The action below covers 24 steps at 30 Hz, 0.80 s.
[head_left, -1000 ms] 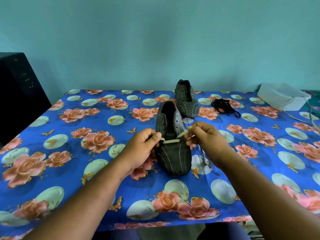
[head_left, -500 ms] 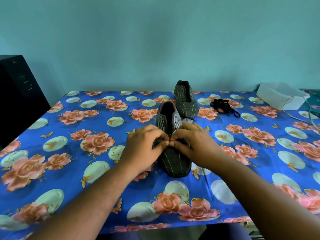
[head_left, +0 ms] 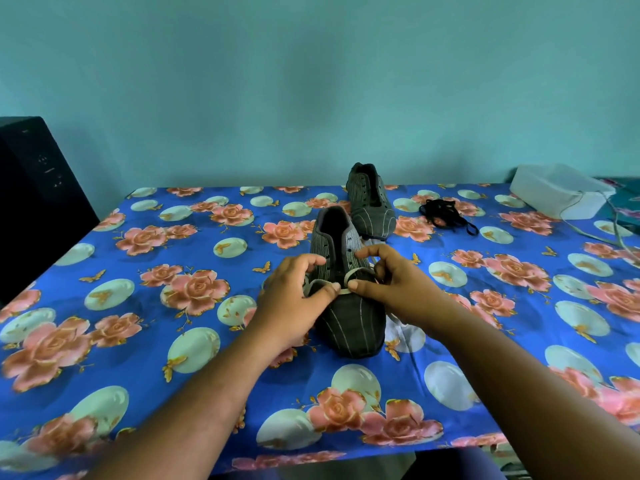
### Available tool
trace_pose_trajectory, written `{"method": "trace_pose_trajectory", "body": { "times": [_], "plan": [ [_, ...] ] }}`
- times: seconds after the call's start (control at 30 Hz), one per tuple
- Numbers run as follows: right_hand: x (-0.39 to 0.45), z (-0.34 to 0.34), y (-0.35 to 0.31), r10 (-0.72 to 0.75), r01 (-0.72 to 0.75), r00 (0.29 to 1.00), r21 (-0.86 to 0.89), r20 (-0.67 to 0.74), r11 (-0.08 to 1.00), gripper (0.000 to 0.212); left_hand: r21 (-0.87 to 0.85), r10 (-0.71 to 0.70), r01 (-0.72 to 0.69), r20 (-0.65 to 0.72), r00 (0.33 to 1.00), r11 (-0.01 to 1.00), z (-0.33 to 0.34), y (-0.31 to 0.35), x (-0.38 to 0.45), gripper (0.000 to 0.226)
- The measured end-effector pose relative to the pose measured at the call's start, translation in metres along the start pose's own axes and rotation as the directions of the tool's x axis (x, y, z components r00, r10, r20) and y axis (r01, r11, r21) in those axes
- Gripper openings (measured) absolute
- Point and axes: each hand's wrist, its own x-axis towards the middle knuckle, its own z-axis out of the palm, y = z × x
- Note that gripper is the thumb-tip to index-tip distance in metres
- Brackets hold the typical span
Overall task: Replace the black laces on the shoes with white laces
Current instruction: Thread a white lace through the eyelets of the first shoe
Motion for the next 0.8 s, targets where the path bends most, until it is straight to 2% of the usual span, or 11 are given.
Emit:
{"method": "trace_pose_trajectory", "body": {
  "times": [0.1, 0.17, 0.23, 0.3, 0.37, 0.4, 0.47, 0.53, 0.63, 0.8],
  "plan": [
    [-0.002, -0.003, 0.001, 0.040, -0.039, 0.999, 0.054, -0.009, 0.998, 0.034, -0.142, -0.076, 0.079, 0.030, 0.997, 0.987, 0.001, -0.003, 0.000, 0.035],
    [-0.003, -0.006, 0.002, -0.008, 0.008, 0.999, -0.002, -0.047, 1.000, 0.025, -0.228, -0.091, 0.105, 0.071, 0.993, 0.968, 0.001, -0.005, -0.002, 0.027],
    [-0.003, -0.006, 0.003, -0.077, 0.068, 0.994, -0.110, -0.074, 0.992, 0.013, -0.226, -0.051, 0.066, 0.068, 0.996, 0.972, 0.000, -0.005, -0.005, 0.016],
    [-0.004, -0.004, 0.001, -0.141, 0.124, 0.987, -0.204, -0.071, 0.971, 0.006, -0.148, 0.009, -0.005, 0.025, 1.000, 0.989, -0.004, -0.007, -0.006, 0.004],
    [-0.005, -0.003, -0.001, -0.174, 0.155, 0.982, -0.229, -0.068, 0.961, 0.009, -0.139, 0.025, -0.021, 0.022, 0.999, 0.990, -0.008, -0.008, -0.006, 0.008],
    [-0.006, -0.003, -0.004, -0.184, 0.166, 0.980, -0.204, -0.071, 0.965, 0.010, -0.186, 0.006, 0.003, 0.044, 0.999, 0.982, -0.010, -0.007, -0.006, 0.012],
    [-0.007, -0.004, -0.010, -0.194, 0.189, 0.978, -0.078, -0.070, 0.979, 0.009, -0.272, -0.050, 0.070, 0.079, 0.996, 0.960, -0.014, -0.003, -0.005, 0.017],
    [-0.007, -0.006, -0.014, -0.234, 0.233, 0.968, -0.029, -0.086, 0.972, 0.008, -0.272, -0.085, 0.106, 0.089, 0.992, 0.957, -0.018, 0.000, -0.002, 0.019],
    [-0.006, -0.016, -0.009, -0.288, 0.271, 0.950, -0.133, -0.123, 0.953, 0.008, -0.223, -0.124, 0.139, 0.079, 0.989, 0.965, -0.026, 0.001, 0.000, 0.021],
    [-0.016, -0.034, 0.019, -0.221, 0.183, 0.964, -0.237, -0.147, 0.954, 0.012, -0.318, -0.263, 0.314, 0.194, 0.945, 0.895, -0.035, -0.001, -0.014, 0.021]
  ]
}}
